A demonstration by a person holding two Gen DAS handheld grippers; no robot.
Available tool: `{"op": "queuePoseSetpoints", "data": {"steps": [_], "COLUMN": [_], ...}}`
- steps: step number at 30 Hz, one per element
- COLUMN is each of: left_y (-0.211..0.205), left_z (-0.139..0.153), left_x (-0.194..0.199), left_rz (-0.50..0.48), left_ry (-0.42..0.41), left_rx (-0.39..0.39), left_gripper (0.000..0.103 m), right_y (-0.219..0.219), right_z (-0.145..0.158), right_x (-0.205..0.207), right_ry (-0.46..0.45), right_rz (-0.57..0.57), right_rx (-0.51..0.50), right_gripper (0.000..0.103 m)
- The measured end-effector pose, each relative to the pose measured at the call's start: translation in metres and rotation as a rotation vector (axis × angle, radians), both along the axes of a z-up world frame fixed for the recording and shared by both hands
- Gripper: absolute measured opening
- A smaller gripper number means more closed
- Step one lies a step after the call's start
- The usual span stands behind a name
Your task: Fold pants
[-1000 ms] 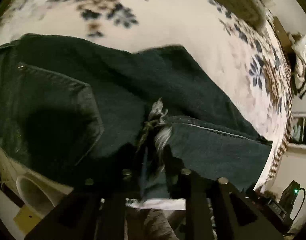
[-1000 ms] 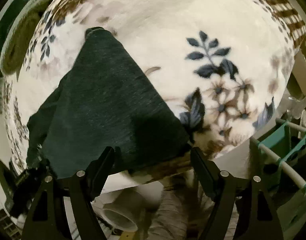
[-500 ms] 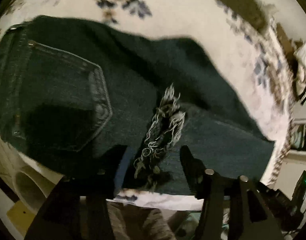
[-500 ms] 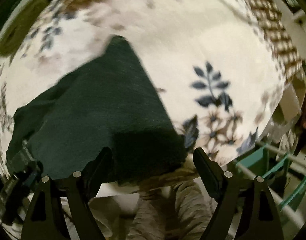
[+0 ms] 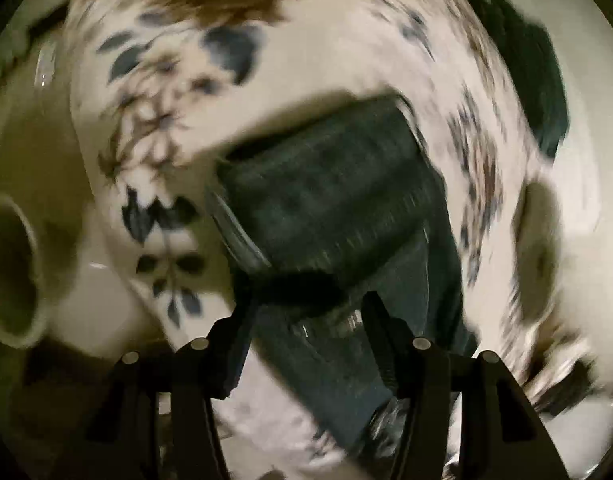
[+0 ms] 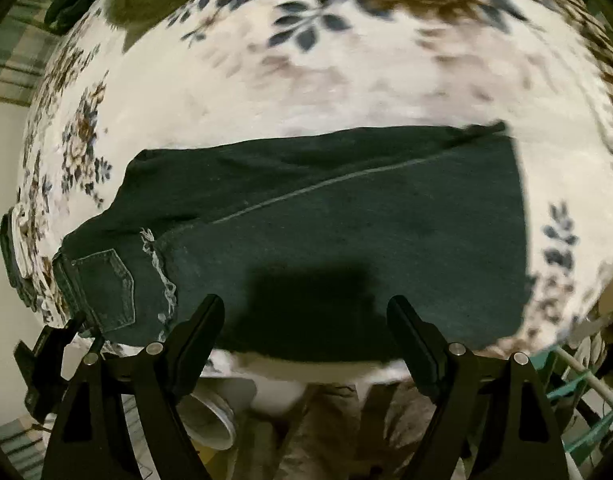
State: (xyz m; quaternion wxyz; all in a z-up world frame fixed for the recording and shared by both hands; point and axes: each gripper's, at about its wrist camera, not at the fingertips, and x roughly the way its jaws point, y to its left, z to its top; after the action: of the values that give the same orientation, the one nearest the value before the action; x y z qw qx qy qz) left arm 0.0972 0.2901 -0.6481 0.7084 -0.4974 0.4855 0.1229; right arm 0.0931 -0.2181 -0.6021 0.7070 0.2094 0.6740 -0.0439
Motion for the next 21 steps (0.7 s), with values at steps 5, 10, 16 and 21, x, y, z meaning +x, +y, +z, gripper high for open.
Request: {"op": "queuePoseSetpoints", "data": {"steps": [5,10,16,21], "left_y": [0.008,0.012,0.032,0.030], "left_z": [-0.023,-0.011,-0.022,-0.028], "left_x": [-0.004,-0.030,-0.025,0.004], "left_rz": [0.074,0.095,0.164,0.120], "left_ry": [-0.099,-0.157,-0.239,-0.233], "left_rx": [-0.069,-0.087,-0.140,-0.114], "left_gripper": [0.051,0.051,0.069,0.087], "right_y": [0.028,0.038,0.054,0.056], "right_z": [-0.027,-0.039,-0.048,-0.050], "right_x": [0.024,0.033,0.036,0.039], "right_ry": [0.008,0.028,0.047,0.048], "right_rz": [0.048,0.041,0.078,0.065], "right_rx": [-0.031,-0.005,-0.020,-0.010], "right_gripper": [0.085,0.085,0.086,0.086]}}
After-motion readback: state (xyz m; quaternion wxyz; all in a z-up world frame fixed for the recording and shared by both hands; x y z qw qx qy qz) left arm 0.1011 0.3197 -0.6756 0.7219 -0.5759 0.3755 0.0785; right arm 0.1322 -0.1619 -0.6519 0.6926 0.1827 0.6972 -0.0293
